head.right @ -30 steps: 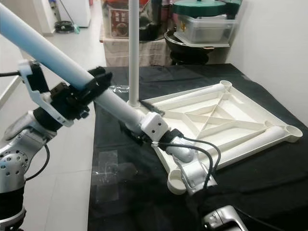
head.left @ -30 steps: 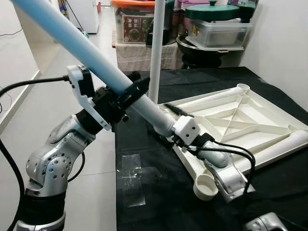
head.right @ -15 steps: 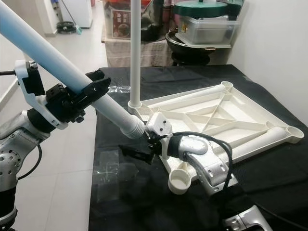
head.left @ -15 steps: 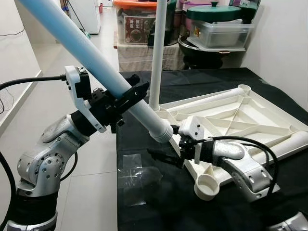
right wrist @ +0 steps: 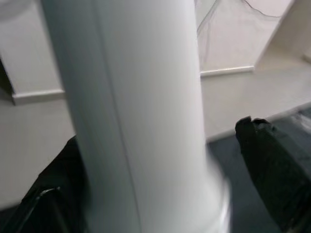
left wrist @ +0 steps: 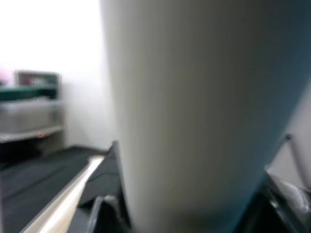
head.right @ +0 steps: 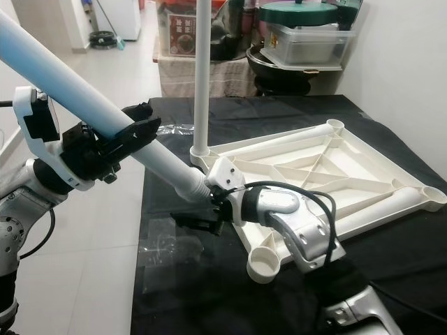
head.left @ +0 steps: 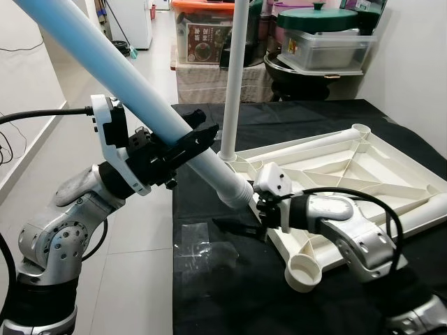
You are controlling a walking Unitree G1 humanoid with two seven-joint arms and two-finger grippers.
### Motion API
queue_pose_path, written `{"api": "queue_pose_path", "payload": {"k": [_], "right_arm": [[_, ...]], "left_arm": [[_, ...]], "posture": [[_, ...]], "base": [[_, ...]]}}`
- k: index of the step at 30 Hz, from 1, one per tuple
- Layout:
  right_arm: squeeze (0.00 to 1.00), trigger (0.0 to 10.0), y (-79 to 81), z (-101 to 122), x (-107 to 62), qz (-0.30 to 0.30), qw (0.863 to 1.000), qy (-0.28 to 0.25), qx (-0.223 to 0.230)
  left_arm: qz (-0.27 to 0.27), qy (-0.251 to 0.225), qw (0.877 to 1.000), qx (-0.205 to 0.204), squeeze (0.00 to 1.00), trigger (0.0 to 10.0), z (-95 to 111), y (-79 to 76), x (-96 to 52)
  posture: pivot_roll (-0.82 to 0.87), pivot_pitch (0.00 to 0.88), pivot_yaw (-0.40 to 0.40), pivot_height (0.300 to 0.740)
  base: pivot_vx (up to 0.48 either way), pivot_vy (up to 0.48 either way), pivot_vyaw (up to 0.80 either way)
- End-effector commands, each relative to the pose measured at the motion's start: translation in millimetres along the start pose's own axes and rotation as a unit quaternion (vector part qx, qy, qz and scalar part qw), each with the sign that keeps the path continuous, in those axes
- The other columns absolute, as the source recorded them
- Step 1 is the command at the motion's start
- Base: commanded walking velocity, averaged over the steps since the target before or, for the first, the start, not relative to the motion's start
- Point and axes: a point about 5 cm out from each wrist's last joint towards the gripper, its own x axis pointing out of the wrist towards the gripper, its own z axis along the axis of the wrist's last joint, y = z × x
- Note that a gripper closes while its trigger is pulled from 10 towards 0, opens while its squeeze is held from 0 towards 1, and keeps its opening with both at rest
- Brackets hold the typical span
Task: Building children table
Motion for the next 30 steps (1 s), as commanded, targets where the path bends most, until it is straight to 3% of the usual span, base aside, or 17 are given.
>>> {"api": "queue_pose_path", "payload": {"k": [1, 12, 18, 30], "right_arm": [[0.00, 10.0, -1.7, 12, 1.3, -0.010, 1.000, -0.021, -0.019], [0.00, 10.0, -6.3, 24, -2.7, -0.011, 0.999, -0.019, -0.034], [0.00, 10.0, 5.0, 27, 4.3, 0.021, 1.000, -0.014, 0.003], [0.00, 10.0, 18.7, 34, 11.6, 0.060, 0.998, -0.004, 0.016]], "left_arm": [[-0.033, 0.023, 0.999, -0.032, 0.00, 10.0, -12, -7.4, 4.9], [-0.045, 0.042, 0.997, -0.039, 0.00, 10.0, -20, -10.0, 2.6], [-0.054, 0.057, 0.996, -0.037, 0.00, 10.0, -23, -8.9, 3.5], [-0.066, 0.069, 0.995, -0.027, 0.00, 10.0, -27, -8.9, 7.4]], "posture": [[0.02, 0.000, -0.035, 0.740], [0.01, 0.000, -0.034, 0.740], [0.01, 0.000, -0.033, 0.740], [0.01, 0.000, -0.034, 0.740]], "base": [[0.000, 0.000, 0.00], [0.000, 0.000, 0.00], [0.000, 0.000, 0.00], [0.000, 0.000, 0.00]]}}
